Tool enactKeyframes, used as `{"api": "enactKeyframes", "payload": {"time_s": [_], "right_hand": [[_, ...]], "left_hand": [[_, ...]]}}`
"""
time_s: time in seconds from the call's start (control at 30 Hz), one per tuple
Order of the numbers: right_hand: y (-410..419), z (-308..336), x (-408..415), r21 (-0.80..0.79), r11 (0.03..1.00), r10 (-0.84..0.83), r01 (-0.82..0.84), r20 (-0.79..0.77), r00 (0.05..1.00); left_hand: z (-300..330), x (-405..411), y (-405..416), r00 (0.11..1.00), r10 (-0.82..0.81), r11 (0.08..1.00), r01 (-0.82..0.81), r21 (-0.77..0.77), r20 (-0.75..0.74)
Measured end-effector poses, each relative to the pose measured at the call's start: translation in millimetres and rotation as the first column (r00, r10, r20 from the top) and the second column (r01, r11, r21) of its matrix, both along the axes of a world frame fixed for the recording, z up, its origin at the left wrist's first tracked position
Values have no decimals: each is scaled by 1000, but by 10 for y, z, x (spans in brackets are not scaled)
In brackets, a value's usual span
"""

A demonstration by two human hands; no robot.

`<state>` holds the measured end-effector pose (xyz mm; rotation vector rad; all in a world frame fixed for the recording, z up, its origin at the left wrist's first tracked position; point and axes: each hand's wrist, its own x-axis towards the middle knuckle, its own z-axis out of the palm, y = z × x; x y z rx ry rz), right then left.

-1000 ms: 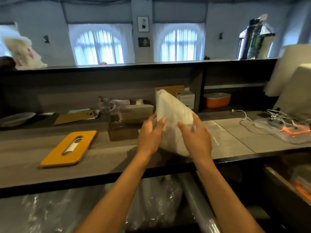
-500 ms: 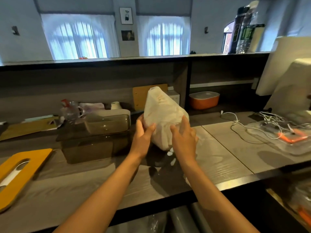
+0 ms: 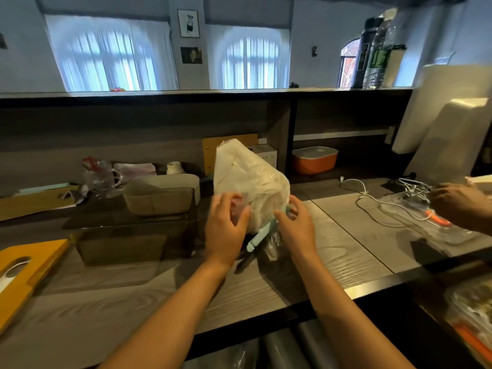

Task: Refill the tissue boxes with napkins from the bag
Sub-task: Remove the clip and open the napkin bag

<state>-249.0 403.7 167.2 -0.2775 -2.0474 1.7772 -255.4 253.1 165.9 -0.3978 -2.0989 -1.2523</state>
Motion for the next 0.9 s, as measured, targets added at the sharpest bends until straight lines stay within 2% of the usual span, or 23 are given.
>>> {"api": "enactKeyframes", "payload": {"time_s": [0.07,0.23,0.37,0.43,0.5,0.53,0.6,0.67,0.7,0.77,0.9], "right_hand": [[-14,32,34,-137,985,103,-101,3,995],[-15,-27,-10,-251,967,41,-36,14,999],[-42,-39,-37,-236,968,95,-89,14,995],[-48,-26,-23,-207,969,140,-134,16,990],[-53,-24,5,-78,990,119,-119,-1,993],[-56,-28,24,69,996,54,-50,-43,998],[-73,-31,60,353,924,-55,143,-247,967],[-130,-19,72,501,843,50,194,-432,900],[-157,-13,50,572,805,136,159,-438,888],[-183,6,-25,691,722,273,40,-339,900],[-136,1,-146,708,706,301,-26,-266,916]], "left_hand": [[-6,57,-14,990,-139,987,142,-73,36],[-11,9,-155,983,-144,986,152,-68,115],[-48,-100,-268,959,-144,981,171,-91,245],[-84,-148,-295,958,-81,988,114,-103,275],[-110,-176,-304,957,10,993,25,-116,290],[-121,-177,-307,957,32,993,4,-121,288],[-125,-174,-306,965,21,994,7,-105,263],[-111,-165,-298,969,-41,998,51,-38,245],[-99,-161,-284,957,-116,993,111,36,266],[-84,-155,-260,895,-319,938,249,242,311],[-72,-146,-271,809,-486,793,250,556,330]]}}
